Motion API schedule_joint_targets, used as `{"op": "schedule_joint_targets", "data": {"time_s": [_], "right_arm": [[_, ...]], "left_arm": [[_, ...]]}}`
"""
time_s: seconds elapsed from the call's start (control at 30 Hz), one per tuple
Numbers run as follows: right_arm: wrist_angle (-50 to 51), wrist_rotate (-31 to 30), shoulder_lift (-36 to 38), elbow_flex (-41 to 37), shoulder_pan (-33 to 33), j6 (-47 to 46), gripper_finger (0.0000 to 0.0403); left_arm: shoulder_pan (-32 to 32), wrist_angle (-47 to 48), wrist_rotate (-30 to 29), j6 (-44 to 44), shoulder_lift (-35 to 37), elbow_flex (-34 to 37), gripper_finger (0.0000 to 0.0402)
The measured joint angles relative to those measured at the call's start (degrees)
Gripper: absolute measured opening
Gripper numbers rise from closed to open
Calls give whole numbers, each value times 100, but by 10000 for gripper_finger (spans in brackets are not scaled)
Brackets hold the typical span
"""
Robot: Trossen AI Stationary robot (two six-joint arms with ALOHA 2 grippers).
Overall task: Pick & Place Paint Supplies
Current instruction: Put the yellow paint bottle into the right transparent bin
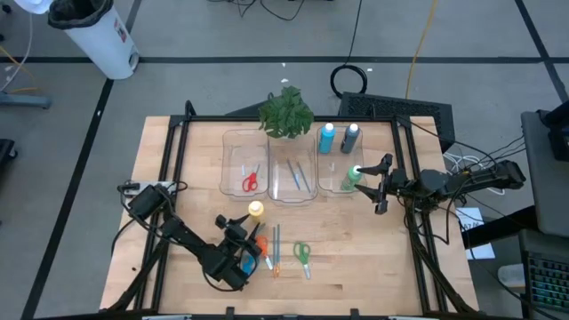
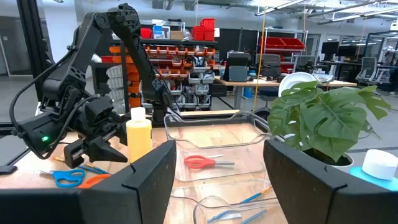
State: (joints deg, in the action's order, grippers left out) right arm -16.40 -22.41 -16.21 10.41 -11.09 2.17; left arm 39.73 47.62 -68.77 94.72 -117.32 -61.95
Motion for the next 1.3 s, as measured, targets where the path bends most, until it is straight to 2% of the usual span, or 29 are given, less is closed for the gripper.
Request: {"op": "schedule_joint_targets", "data": {"time_s": [0.17, 0.27, 0.4, 0.5, 0.6, 0.73, 0.8, 0.87, 0.97, 1.03, 1.17, 1.3], "right_arm": [[2, 0, 0, 0, -1, -49, 233], [1, 0, 0, 0, -2, -103, 233], [5, 0, 0, 0, -1, -105, 233], [23, 0, 0, 0, -2, -105, 233], [39, 0, -9, 0, 0, -105, 233], [55, 0, -32, 0, 0, -107, 233], [61, 0, -36, 0, -1, -107, 233], [57, 1, -37, 0, -1, -105, 233], [52, 0, -37, 0, 0, -105, 233], [48, 0, -37, 0, 0, -105, 233], [44, 1, -37, 0, 0, -106, 233], [41, 0, -37, 0, 0, -107, 233]], "left_arm": [[-67, 0, 118, 4, -2, 0, 203], [-133, 67, 742, -164, -1, -2, 201], [-150, 430, 1962, -581, 102, -161, 200], [-81, 589, 2449, -1173, 463, -289, 200], [53, 653, 2355, -1533, 1113, -284, 200], [402, 739, 1480, -1375, 2287, 71, 200], [629, 673, 1021, -1340, 2863, 419, 200], [861, 431, 814, -1317, 3509, 899, 200], [1153, -548, 762, -1443, 4429, 1791, 200], [1312, -1691, 860, -1906, 4928, 2467, 200], [1475, -4728, 1148, -3601, 5715, 3822, 200], [1394, -7869, 1676, -5303, 6051, 5003, 200]]}}
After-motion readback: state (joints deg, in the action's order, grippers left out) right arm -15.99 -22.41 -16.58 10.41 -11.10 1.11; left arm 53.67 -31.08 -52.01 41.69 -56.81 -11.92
